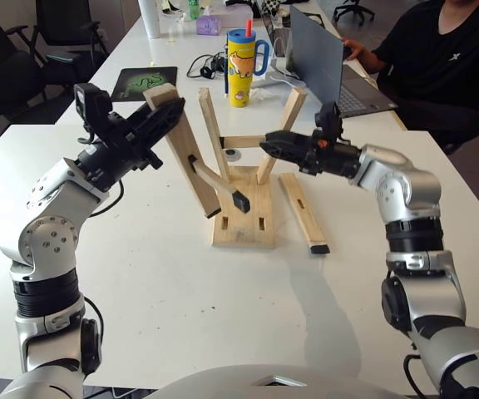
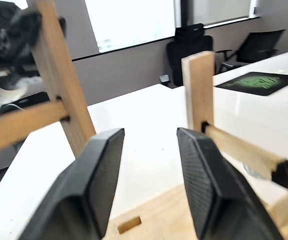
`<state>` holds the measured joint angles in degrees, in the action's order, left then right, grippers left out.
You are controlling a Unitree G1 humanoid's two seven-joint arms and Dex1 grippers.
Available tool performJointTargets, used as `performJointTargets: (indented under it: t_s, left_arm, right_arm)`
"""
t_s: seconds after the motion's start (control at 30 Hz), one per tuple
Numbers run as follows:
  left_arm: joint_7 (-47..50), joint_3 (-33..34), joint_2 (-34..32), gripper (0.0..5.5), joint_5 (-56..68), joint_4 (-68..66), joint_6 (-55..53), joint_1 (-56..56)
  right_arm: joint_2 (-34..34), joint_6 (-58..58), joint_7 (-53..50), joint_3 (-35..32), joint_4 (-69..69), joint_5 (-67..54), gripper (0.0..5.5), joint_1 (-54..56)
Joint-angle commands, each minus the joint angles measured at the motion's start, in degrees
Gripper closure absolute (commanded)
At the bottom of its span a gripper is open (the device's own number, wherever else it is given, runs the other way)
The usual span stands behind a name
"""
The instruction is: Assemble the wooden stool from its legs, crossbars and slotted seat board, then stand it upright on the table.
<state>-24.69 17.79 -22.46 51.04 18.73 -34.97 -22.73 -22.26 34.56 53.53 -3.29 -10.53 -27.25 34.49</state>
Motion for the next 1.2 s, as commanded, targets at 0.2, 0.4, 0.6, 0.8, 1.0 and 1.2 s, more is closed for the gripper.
performJointTargets:
  t_s: [0.2, 0.4, 0.6, 0.8, 1.0, 1.2]
  left_arm:
    - [23.0, -4.64, 21.49, 4.46, -10.07, 3.95, 9.6, 12.85]
    - [30.15, -6.68, 27.2, 4.46, -16.28, 2.45, 12.55, 17.04]
    - [34.93, -6.74, 25.95, 4.46, -18.49, 8.21, 13.29, 22.19]
    - [37.17, -6.38, 25.85, 4.46, -19.01, 11.55, 14.05, 23.63]
    - [36.96, -4.01, 24.41, 4.46, -14.28, 13.99, 13.43, 18.83]
    - [32.6, 0.91, 17.64, 4.46, -10.08, 10.8, 10.35, 16.26]
  right_arm:
    - [3.46, -13.63, -15.58, 9.97, 9.31, 16.32, 3.56, -19.92]
    - [4.3, -17.31, -21.41, 12.98, 7.68, 22.92, 3.56, -22.96]
    - [4.42, -16.62, -24.99, 13.84, 6.97, 26.15, 3.56, -24.97]
    - [4.98, -15.5, -25.04, 15.03, 8.02, 26.85, 3.56, -26.6]
    - [5.24, -15.04, -24.8, 15.43, 8.35, 26.9, 3.56, -26.49]
    - [5.33, -15.09, -24.75, 15.34, 7.97, 26.86, 3.56, -26.06]
